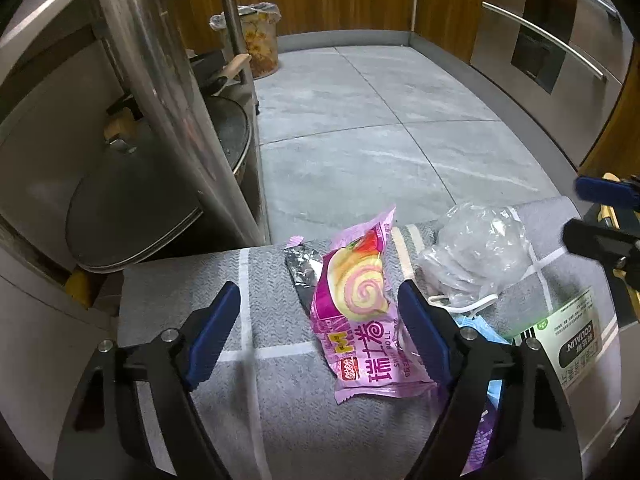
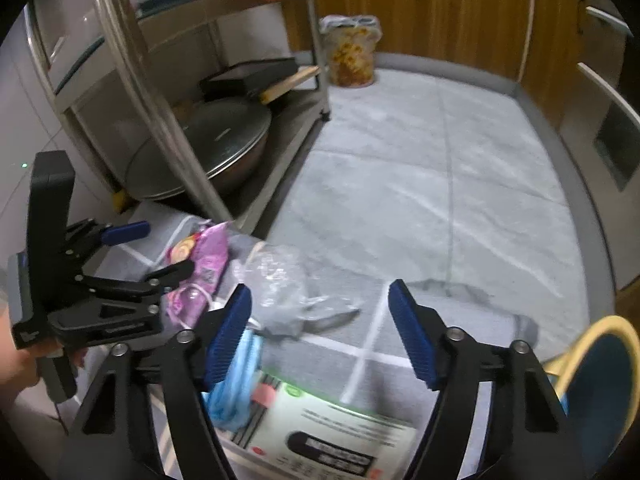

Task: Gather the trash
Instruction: 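Grasp the pink snack wrapper with the left tool while the right tool grasps the clear plastic bag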

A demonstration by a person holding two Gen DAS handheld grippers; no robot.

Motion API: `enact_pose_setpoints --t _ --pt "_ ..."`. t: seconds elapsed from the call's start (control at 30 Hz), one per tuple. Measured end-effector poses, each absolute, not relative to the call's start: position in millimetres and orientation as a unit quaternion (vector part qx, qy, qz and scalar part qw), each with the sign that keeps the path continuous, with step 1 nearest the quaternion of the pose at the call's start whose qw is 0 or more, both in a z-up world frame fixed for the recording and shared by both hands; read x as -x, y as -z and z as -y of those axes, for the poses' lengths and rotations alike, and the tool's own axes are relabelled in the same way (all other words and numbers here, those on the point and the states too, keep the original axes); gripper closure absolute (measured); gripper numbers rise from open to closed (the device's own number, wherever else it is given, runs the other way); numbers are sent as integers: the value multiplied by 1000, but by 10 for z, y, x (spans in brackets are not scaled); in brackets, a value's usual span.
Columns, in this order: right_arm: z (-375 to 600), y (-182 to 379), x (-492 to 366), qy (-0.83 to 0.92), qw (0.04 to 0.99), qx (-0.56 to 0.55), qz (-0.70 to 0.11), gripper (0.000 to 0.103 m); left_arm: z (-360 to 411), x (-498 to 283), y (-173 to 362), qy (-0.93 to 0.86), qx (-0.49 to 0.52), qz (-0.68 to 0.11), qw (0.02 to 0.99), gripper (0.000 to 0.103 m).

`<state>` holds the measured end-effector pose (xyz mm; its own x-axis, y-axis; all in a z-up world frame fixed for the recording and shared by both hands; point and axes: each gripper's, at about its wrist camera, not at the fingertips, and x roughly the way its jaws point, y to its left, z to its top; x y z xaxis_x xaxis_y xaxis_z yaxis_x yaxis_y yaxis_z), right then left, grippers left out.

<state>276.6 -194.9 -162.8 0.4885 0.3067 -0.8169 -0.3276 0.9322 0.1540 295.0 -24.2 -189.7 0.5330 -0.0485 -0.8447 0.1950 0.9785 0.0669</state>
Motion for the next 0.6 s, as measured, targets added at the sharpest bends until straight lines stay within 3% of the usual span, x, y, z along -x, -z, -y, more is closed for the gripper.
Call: enact_pose_setpoints --t 0.13,0.33,0.37,0.43,0.5,0.6 --pt "1776 1721 -2818 -200 852 18 -483 35 249 -2988 1984 85 -84 -493 862 32" --pt "1665 1886 -2891 -194 840 25 -507 40 233 -3007 2066 100 -81 -514 848 57" --pt "1647 1910 -2903 -192 837 25 -513 44 224 -3001 2068 103 -80 -516 847 64" --pt "1611 1955 -2905 -192 830 24 -523 53 210 -2988 2070 107 -79 -520 844 67" --pt "1571 1990 -2900 -192 823 32 -533 75 203 -2958 2055 108 -83 -520 843 70" --pt "1551 1919 -2866 -196 829 34 -523 83 196 -2896 2040 107 -94 -518 844 74"
